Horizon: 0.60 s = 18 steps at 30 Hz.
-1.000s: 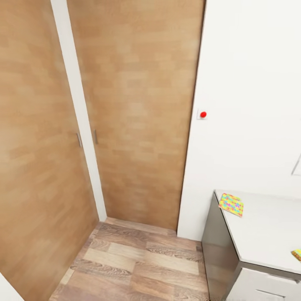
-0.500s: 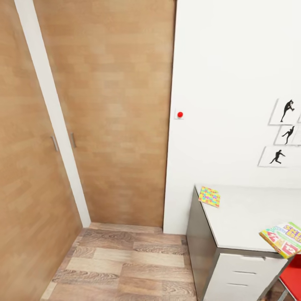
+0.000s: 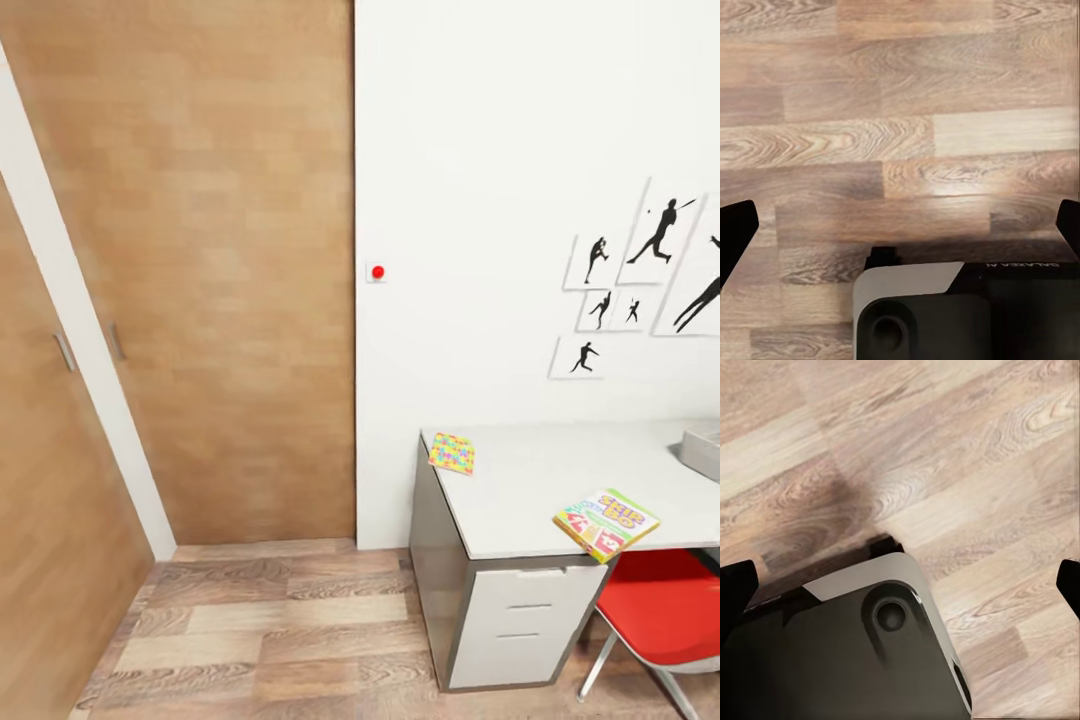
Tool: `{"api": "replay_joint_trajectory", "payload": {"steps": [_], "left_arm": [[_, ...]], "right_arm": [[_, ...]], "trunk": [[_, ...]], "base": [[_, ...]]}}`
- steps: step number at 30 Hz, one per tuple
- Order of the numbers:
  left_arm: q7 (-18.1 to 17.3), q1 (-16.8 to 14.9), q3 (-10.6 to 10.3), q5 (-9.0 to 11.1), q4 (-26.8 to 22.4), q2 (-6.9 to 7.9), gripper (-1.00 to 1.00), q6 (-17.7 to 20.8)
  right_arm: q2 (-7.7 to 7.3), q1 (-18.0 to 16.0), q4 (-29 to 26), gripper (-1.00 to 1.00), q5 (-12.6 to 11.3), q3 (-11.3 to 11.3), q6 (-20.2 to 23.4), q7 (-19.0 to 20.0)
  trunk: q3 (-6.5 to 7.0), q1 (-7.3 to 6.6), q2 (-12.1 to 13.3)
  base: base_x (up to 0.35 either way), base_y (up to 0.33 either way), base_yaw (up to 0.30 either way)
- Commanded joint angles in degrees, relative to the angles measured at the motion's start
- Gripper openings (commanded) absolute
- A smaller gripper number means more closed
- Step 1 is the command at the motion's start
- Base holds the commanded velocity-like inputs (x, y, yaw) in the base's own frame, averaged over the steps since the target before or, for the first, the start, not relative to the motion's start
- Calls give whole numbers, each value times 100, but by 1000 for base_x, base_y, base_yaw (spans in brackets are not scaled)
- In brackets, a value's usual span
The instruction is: Put all the toys in the child's room - the three board games (two on the bed and one on the table), the two jigsaw puzzles on the table, and the tennis ball on the table - inside the toy box on the table in the child's room.
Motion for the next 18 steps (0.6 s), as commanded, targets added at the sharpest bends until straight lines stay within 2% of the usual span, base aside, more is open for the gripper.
{"api": "replay_joint_trajectory", "payload": {"steps": [1, 18], "left_arm": [[7, -1, -4, 3, 0, 0, 100, -4], [7, -1, -4, 10, 0, 0, 100, -4]], "right_arm": [[-1, -2, -1, 100, -60, 11, -1, -9], [-16, -11, -6, 100, -60, 2, -1, -10]], "trunk": [[-5, 2, -6], [-5, 2, -6]], "base": [[-7, 0, -288], [-2, 0, -288]]}}
